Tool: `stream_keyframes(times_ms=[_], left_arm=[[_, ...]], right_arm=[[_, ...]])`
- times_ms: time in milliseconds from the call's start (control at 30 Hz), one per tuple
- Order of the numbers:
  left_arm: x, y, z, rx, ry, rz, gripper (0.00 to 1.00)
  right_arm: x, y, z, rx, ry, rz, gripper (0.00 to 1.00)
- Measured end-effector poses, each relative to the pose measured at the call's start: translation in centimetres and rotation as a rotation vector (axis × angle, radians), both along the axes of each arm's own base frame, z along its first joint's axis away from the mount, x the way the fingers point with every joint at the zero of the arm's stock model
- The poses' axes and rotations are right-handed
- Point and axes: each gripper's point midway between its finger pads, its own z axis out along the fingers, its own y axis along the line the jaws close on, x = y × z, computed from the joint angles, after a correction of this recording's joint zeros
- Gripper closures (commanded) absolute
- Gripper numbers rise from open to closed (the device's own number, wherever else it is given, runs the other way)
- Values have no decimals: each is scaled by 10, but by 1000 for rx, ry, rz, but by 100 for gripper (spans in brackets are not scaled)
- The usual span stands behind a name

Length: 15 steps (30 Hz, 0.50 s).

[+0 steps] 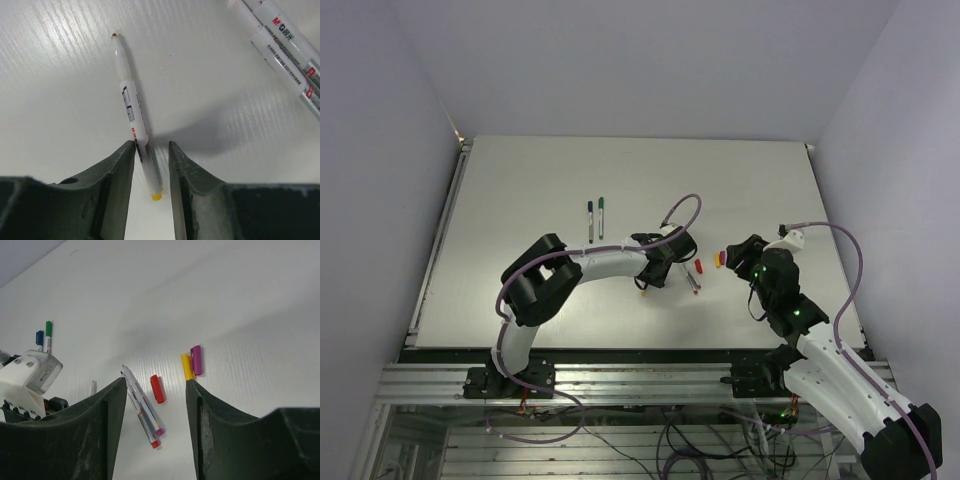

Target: Insert the pens into the pen caps

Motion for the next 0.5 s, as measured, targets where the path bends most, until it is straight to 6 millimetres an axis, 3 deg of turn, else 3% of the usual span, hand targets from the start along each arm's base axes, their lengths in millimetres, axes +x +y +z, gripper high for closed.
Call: stream_keyframes(times_ms=[500], left_arm=[[-2,22,-2,0,11,17,67]], right_arm=[[-3,1,-2,14,15,4,52]])
